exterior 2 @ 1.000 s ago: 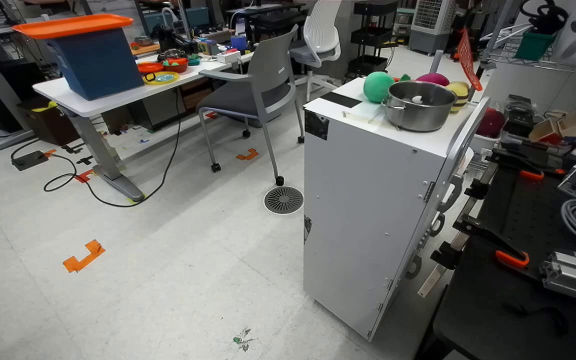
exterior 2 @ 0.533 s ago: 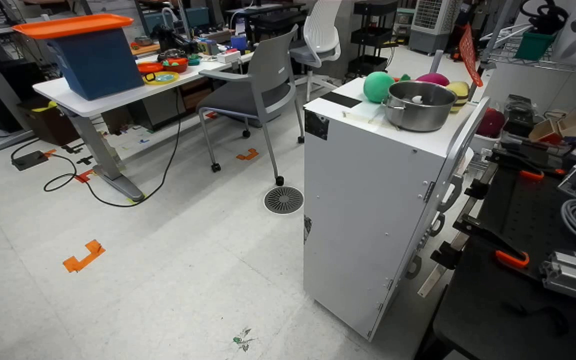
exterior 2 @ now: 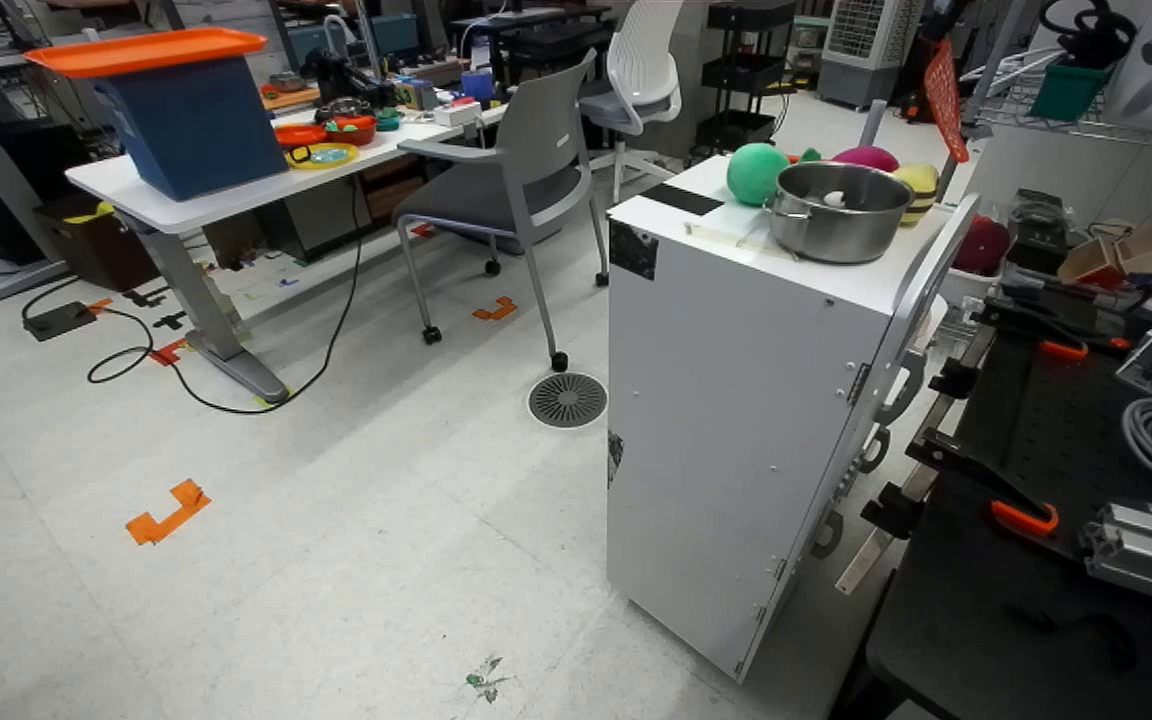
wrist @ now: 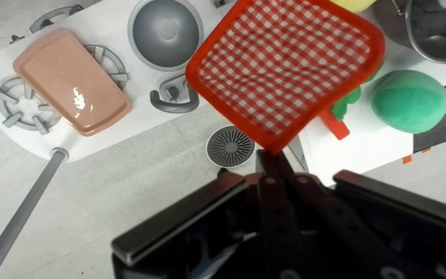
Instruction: Remove the pot holder from the top of the cabinet.
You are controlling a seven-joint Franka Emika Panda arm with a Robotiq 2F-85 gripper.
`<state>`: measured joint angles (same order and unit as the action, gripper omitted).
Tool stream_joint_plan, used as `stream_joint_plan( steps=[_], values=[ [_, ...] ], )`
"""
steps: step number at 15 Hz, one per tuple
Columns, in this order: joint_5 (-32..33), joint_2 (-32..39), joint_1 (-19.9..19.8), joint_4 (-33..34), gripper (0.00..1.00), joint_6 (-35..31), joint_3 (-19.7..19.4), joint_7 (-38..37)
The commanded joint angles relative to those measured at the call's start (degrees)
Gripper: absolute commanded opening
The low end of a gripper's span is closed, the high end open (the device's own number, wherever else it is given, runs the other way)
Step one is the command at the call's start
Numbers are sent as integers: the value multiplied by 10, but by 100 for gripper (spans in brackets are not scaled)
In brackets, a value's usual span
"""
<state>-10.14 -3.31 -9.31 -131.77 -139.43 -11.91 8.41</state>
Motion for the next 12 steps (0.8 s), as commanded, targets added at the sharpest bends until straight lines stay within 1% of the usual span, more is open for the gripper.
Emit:
stream_joint_plan(
  steps=[1, 5, 8, 12],
  values=[
    [-8, -13, -11, 9, 0, 14, -6, 3],
    [-22, -20, -24, 21, 0, 26, -20, 13],
    [-16, -13, -32, 37, 0, 39, -30, 2],
    [-16, 2, -33, 50, 0, 49, -30, -5]
  ],
)
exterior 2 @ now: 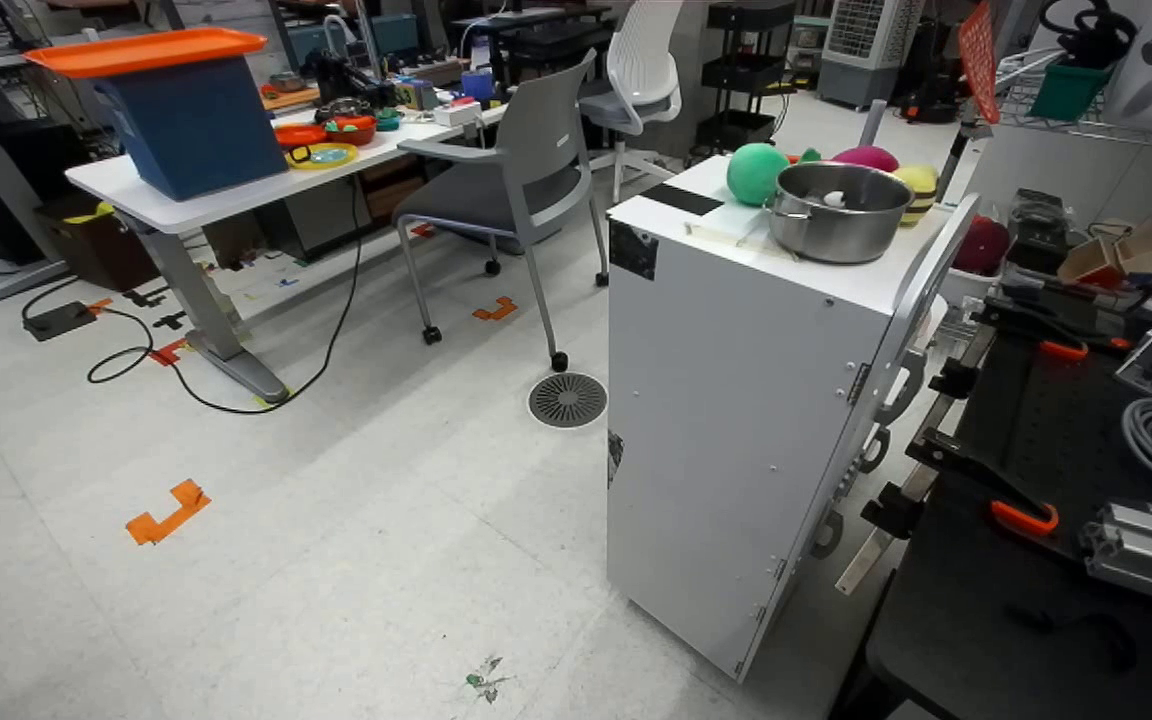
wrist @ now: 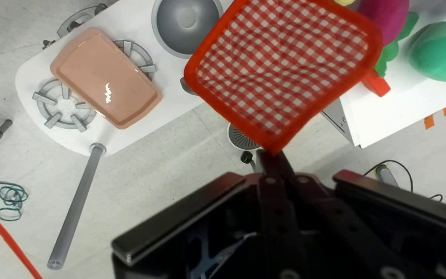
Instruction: Remove the pot holder from the top of the cabinet.
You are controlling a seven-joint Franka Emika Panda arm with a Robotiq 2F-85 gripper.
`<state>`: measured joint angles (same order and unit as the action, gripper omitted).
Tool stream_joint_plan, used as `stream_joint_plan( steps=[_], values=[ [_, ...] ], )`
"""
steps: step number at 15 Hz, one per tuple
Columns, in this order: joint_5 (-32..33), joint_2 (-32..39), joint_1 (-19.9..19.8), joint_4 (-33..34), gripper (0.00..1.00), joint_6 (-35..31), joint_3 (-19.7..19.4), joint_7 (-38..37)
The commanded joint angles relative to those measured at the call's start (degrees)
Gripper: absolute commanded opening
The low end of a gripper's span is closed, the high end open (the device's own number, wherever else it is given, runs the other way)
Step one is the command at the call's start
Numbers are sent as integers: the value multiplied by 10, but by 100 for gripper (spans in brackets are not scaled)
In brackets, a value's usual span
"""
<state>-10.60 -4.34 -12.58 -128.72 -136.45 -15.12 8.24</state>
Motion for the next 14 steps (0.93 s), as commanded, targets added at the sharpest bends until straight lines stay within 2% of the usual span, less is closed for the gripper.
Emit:
stream_joint_plan(
  steps=[1, 9, 14],
  values=[
    [-14, 16, 2, 22, 0, 21, 5, 2],
    [22, 51, 18, 35, 0, 3, 35, -4],
    [27, 51, 14, 38, 0, 4, 37, 3]
  ],
)
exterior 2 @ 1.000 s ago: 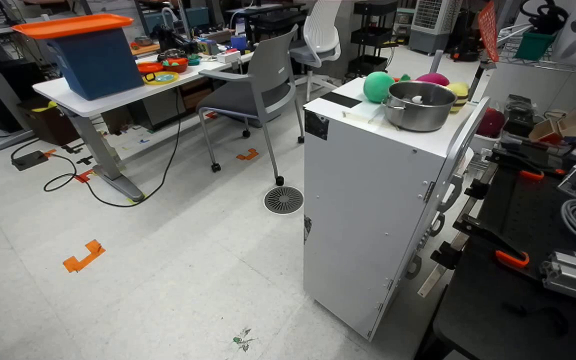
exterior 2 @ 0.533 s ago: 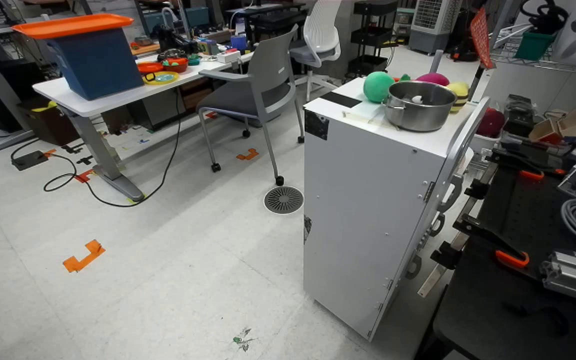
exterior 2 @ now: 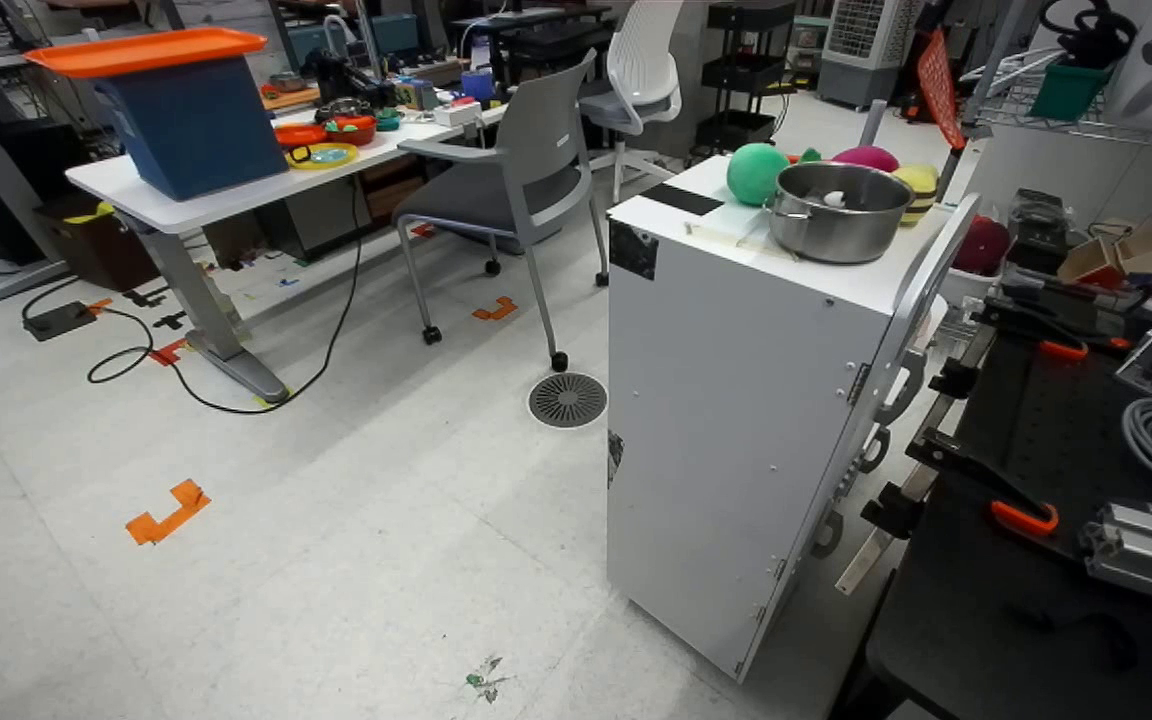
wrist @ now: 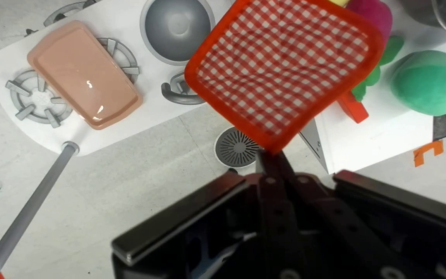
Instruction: Remove the pot holder from the top of the cabinet.
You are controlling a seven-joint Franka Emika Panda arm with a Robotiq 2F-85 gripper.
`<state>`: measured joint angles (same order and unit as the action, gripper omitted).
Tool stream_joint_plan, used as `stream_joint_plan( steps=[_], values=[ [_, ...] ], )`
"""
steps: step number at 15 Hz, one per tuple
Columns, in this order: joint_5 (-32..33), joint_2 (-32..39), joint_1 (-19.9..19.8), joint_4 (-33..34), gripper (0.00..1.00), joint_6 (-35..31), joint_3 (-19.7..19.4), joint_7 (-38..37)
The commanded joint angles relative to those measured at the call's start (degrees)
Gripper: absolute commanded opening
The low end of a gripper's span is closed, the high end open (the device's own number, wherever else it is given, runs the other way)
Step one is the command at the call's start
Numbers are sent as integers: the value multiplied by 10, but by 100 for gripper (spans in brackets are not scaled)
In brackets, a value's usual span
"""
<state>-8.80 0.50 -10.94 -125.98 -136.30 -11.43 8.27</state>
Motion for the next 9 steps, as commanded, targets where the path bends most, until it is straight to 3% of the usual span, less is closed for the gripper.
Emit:
stream_joint_plan(
  steps=[1, 9],
  values=[
    [11, 2, -4, 11, 0, 3, -1, 2],
    [14, 2, -7, 13, 0, 4, -3, 7]
  ],
)
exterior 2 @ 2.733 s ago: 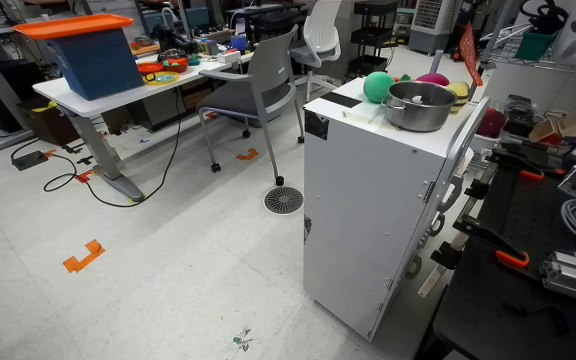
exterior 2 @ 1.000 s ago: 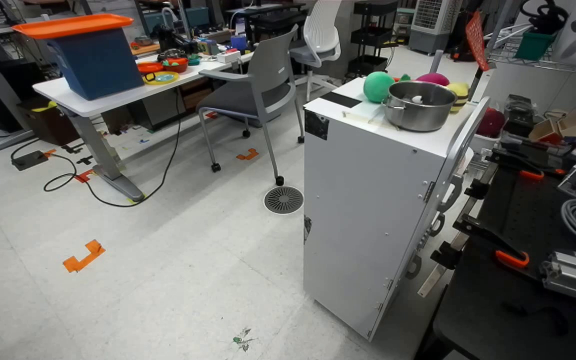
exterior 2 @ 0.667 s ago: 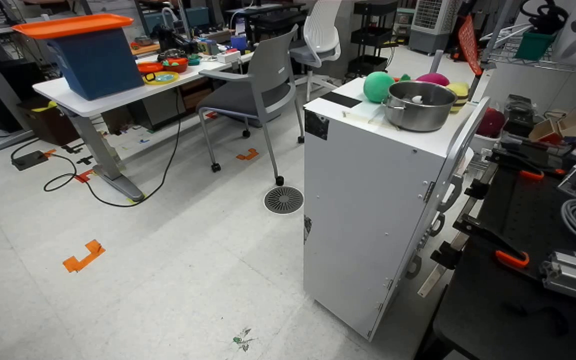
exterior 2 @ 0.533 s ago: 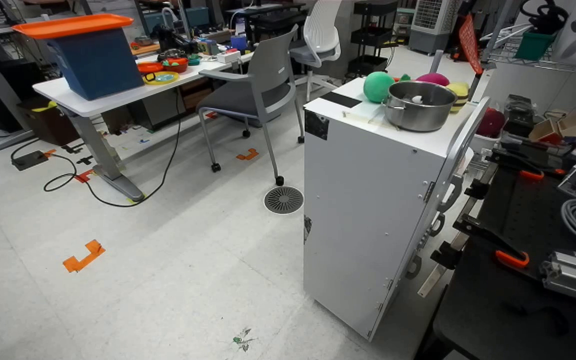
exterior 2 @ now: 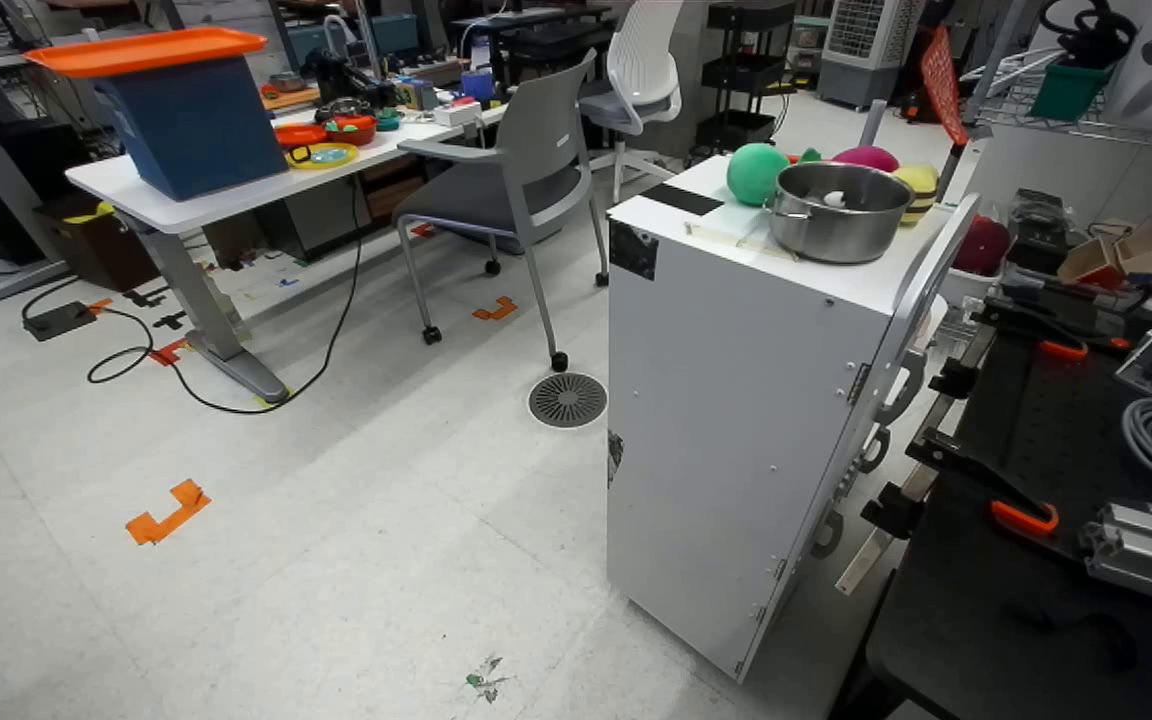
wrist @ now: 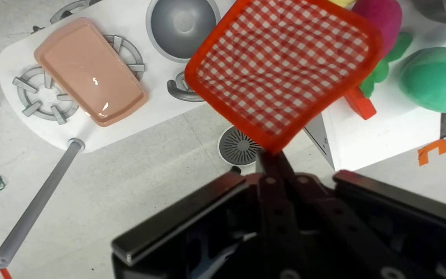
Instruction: Remove the pot holder from the top of the cabinet.
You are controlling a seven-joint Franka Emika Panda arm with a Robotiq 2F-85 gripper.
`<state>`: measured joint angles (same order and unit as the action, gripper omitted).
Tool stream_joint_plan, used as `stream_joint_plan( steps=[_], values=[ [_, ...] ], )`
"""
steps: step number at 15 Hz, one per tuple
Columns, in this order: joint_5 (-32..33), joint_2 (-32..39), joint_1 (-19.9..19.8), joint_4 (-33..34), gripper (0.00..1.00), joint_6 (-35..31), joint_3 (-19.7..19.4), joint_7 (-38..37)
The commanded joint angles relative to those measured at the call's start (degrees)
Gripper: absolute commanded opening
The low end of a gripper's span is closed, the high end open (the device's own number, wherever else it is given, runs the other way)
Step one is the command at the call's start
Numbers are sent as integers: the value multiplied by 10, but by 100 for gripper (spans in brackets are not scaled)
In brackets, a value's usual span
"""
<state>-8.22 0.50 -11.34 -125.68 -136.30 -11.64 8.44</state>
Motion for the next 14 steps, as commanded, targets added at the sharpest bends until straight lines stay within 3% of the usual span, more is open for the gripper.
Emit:
stream_joint_plan(
  steps=[1, 7, 8, 10, 14],
  values=[
    [8, 1, -2, 11, 0, 5, -1, 7],
    [11, 7, 2, 22, 0, 8, 5, 12],
    [8, 7, 3, 24, 26, 10, 5, 16],
    [7, 6, 3, 25, 34, 10, 6, 19],
    [6, 6, 4, 24, 63, 9, 8, 25]
  ],
)
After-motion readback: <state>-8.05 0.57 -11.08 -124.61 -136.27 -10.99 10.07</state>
